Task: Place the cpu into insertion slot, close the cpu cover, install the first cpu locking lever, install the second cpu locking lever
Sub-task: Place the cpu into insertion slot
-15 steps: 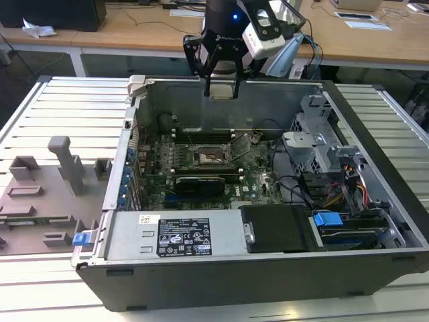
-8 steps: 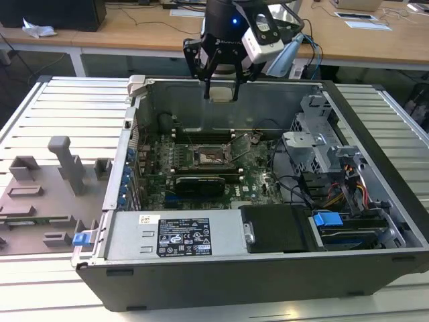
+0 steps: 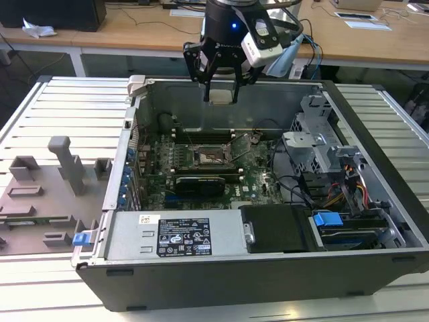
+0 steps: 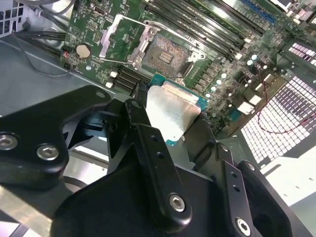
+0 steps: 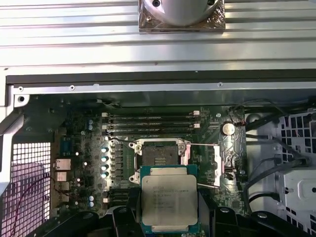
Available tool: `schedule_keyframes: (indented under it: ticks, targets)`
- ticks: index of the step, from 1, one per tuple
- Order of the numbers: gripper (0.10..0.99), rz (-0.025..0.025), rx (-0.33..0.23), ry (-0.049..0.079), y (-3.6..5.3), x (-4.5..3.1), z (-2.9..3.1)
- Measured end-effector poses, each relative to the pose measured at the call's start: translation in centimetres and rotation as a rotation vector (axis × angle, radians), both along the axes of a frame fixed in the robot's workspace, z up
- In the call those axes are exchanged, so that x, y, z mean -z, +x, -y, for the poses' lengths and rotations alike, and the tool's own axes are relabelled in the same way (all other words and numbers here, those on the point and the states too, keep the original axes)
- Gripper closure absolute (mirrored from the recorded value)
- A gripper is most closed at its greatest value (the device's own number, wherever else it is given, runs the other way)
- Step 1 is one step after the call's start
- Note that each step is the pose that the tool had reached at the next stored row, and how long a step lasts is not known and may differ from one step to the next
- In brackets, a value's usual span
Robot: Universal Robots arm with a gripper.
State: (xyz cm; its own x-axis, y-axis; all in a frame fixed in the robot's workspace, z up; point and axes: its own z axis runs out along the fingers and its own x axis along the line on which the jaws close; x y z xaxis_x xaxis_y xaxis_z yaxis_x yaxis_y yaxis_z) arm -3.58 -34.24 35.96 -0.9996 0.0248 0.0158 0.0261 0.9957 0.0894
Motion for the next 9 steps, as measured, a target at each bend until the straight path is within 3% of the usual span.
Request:
schedule_keyframes:
  ticks: [9]
  targets:
    - [0.541, 0.0000, 0.000, 0.000, 0.00, 0.89, 0.00]
